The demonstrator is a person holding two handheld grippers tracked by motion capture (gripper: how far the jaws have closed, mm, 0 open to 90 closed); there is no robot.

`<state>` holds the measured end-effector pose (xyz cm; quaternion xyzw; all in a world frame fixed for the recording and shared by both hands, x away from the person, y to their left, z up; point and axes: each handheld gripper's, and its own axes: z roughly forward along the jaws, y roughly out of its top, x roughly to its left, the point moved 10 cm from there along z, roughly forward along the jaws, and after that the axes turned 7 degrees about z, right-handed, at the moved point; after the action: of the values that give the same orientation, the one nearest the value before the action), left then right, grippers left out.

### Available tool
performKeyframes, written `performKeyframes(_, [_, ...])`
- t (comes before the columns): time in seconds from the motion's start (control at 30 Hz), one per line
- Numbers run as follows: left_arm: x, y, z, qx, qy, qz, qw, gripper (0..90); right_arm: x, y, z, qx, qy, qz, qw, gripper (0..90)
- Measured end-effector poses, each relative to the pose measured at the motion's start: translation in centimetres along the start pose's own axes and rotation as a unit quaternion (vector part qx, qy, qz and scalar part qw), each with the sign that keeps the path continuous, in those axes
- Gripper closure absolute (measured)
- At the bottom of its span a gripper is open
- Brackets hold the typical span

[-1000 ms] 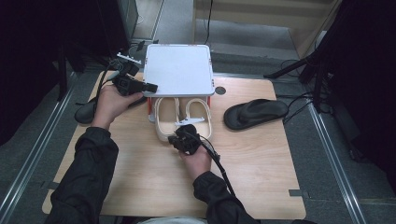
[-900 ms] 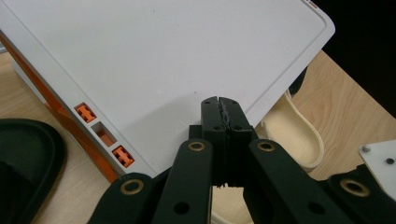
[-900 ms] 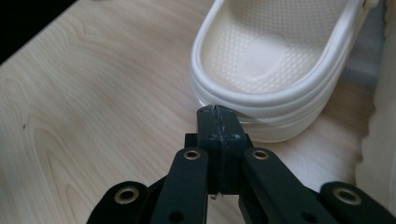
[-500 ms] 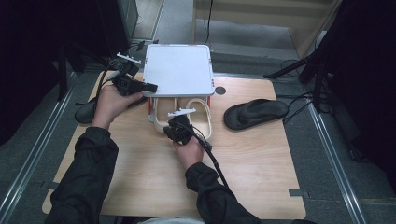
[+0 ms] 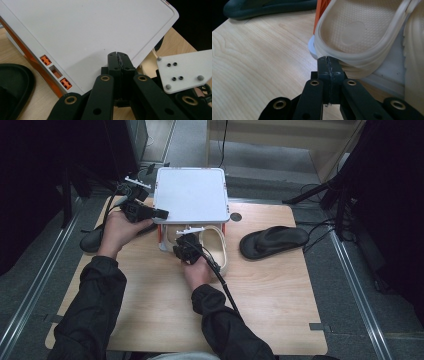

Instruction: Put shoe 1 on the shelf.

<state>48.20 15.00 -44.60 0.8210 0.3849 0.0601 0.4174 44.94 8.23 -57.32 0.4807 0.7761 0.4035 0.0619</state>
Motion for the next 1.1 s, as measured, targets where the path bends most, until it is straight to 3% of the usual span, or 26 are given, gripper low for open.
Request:
performKeyframes(0.23, [0.0, 0.0, 0.0, -0.002, -0.002, -0.002, 1.0, 90.0, 0.0, 0.1, 0.2, -0.002, 0.003, 0.003, 1.0, 90.0])
performKeyframes(0.4, [0.0, 0.0, 0.0, -0.001, -0.002, -0.002, 1.0, 90.0, 0.4, -0.3, -0.9, 0.004, 0.018, 0.003, 0.9998, 90.0])
performKeyframes(0.57, [0.0, 0.0, 0.0, -0.001, -0.001, -0.002, 1.0, 90.0, 1.1, -1.1, -2.9, -0.005, 0.043, 0.012, 0.999, 90.0])
performKeyframes(0.73, [0.0, 0.0, 0.0, 0.0, 0.001, -0.002, 1.0, 90.0, 1.7, -2.1, -5.2, -0.006, 0.054, -0.01, 0.9985, 90.0])
performKeyframes(1.1, [0.0, 0.0, 0.0, 0.0, 0.0, -0.002, 1.0, 90.0, -0.1, -4.5, -10.0, 0.001, 0.06, -0.027, 0.9978, 90.0])
